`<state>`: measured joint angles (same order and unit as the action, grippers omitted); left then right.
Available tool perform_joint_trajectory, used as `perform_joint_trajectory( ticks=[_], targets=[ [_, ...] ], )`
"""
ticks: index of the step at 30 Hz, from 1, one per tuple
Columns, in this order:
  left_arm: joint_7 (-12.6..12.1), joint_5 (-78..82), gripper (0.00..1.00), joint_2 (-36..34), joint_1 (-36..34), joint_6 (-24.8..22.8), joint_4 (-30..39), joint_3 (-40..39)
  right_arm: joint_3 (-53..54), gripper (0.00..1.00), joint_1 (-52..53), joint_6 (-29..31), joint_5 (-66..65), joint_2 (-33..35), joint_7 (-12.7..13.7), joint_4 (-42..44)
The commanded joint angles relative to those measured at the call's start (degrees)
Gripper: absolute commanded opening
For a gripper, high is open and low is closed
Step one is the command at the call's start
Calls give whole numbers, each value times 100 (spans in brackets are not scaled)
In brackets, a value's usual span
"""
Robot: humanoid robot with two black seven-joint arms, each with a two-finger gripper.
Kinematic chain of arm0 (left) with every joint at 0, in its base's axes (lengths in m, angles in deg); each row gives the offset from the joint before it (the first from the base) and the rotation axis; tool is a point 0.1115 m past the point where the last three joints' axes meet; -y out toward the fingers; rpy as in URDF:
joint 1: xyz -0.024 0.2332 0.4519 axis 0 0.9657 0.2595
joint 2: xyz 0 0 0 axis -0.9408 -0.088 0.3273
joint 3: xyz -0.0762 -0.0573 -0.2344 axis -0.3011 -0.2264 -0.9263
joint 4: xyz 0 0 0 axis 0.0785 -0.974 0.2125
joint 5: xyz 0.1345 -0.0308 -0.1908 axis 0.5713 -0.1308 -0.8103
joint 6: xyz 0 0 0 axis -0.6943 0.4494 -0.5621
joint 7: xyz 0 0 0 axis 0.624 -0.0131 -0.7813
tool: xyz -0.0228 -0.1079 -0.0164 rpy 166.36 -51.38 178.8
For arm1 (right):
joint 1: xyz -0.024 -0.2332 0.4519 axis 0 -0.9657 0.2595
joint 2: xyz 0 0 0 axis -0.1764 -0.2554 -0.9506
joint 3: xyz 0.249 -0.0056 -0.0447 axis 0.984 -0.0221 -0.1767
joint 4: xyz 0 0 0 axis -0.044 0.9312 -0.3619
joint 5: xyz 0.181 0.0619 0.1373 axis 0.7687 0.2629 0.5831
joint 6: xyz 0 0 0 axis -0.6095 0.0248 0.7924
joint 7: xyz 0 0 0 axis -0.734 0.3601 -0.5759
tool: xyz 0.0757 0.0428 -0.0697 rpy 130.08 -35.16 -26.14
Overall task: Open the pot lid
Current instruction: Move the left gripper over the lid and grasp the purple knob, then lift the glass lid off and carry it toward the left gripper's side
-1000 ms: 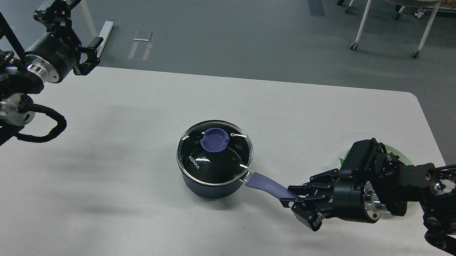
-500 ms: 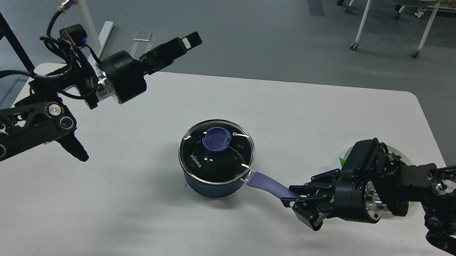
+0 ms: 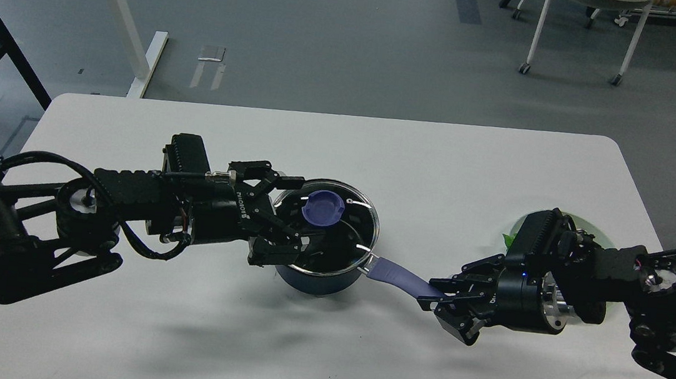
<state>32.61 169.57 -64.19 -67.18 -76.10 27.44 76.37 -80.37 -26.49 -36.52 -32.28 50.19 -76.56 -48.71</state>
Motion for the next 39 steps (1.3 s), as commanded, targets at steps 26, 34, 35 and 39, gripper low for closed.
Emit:
perform_joint_trajectory(
  ticks=[26, 34, 35, 39],
  targets=[
    [-62, 22, 41, 576, 26, 1, -686, 9, -10, 23, 26, 2, -5, -36, 0, 0],
    [-9, -591, 41, -258, -281, 97, -422, -79, -10, 23, 9, 2, 4, 8, -9, 0],
    [0, -732, 41, -434, -316, 115, -422, -70, -10, 23, -9, 2, 4, 16, -9, 0],
    [17, -1102, 41, -1224, -264, 176, -439, 9, -10, 23, -18, 2, 13, 17, -9, 0]
  ],
)
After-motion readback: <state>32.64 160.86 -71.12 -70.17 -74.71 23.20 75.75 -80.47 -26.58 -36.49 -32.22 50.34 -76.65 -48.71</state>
